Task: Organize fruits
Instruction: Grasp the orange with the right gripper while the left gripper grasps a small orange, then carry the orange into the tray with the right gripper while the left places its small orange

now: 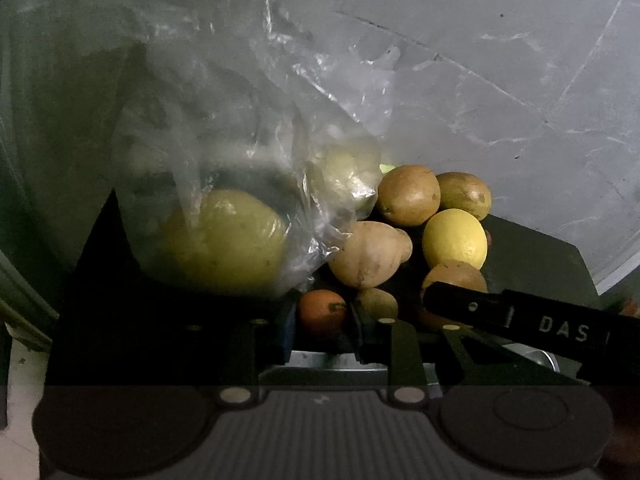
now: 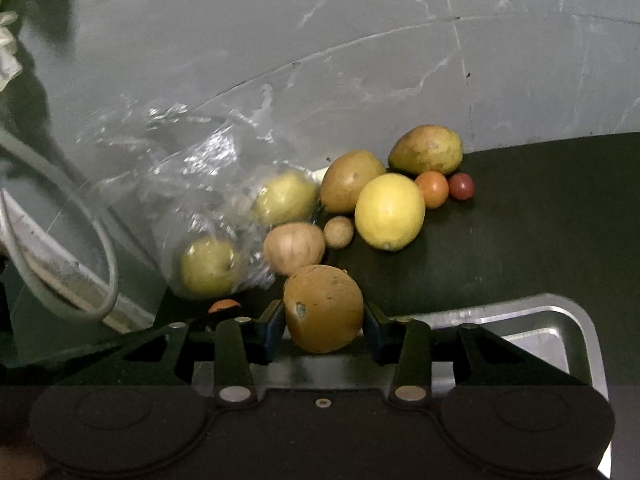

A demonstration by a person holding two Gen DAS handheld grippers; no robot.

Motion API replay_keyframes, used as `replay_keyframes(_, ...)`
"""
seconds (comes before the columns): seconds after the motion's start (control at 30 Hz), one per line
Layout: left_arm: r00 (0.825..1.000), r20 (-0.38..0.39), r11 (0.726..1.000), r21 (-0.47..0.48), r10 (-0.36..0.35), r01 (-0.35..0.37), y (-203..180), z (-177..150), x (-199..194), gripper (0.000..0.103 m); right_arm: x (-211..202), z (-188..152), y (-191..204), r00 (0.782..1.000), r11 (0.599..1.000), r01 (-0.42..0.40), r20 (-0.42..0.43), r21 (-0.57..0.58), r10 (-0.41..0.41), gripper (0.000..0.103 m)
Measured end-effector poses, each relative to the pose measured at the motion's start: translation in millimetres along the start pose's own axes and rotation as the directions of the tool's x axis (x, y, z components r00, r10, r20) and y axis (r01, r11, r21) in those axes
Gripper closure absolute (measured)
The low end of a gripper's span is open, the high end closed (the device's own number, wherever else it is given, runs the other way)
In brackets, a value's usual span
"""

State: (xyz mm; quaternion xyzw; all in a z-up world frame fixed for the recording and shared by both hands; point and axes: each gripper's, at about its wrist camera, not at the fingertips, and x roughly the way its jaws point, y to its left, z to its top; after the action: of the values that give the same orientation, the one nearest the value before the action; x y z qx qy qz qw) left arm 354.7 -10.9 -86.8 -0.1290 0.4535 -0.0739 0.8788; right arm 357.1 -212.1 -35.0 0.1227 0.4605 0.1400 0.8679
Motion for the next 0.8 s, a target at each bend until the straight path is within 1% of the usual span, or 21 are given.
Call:
replay_keyframes(0.17, 1.000, 0.026, 1.000, 0.010, 0.008, -0.008, -5, -2, -13, 0.073, -14, -15, 8, 0.999, 0.999, -0.018, -0.027, -0.031, 0.017, 0.059)
replay_keyframes(0.27, 0.999, 0.037, 1.000, 0.015, 0.013, -0.013, -8, -6, -21, 0.073, -23, -28, 13, 0.998, 0.996, -0.044, -0.049, -0.081, 0.040, 0.059)
replay_keyframes(0.43, 0.998, 0.044, 0.999, 0.017, 0.035, -0.036, -12, -18, -35, 0.073, -33, -45, 16, 0.992, 0.985, -0.095, -0.094, -0.143, 0.082, 0.059)
replay_keyframes(0.57, 0.997, 0.052, 0.998, 0.018, 0.054, -0.055, -15, -29, -46, 0.073, -38, -57, 20, 0.987, 0.976, -0.120, -0.126, -0.181, 0.098, 0.059)
replay_keyframes(0.7, 0.997, 0.051, 0.998, 0.015, 0.065, -0.066, -18, -45, -56, 0.073, -40, -68, 27, 0.979, 0.960, -0.144, -0.174, -0.241, 0.103, 0.059)
replay_keyframes(0.8, 0.997, 0.045, 0.997, 0.008, 0.070, -0.071, -19, -55, -64, 0.073, -41, -77, 36, 0.972, 0.940, -0.167, -0.207, -0.297, 0.107, 0.059)
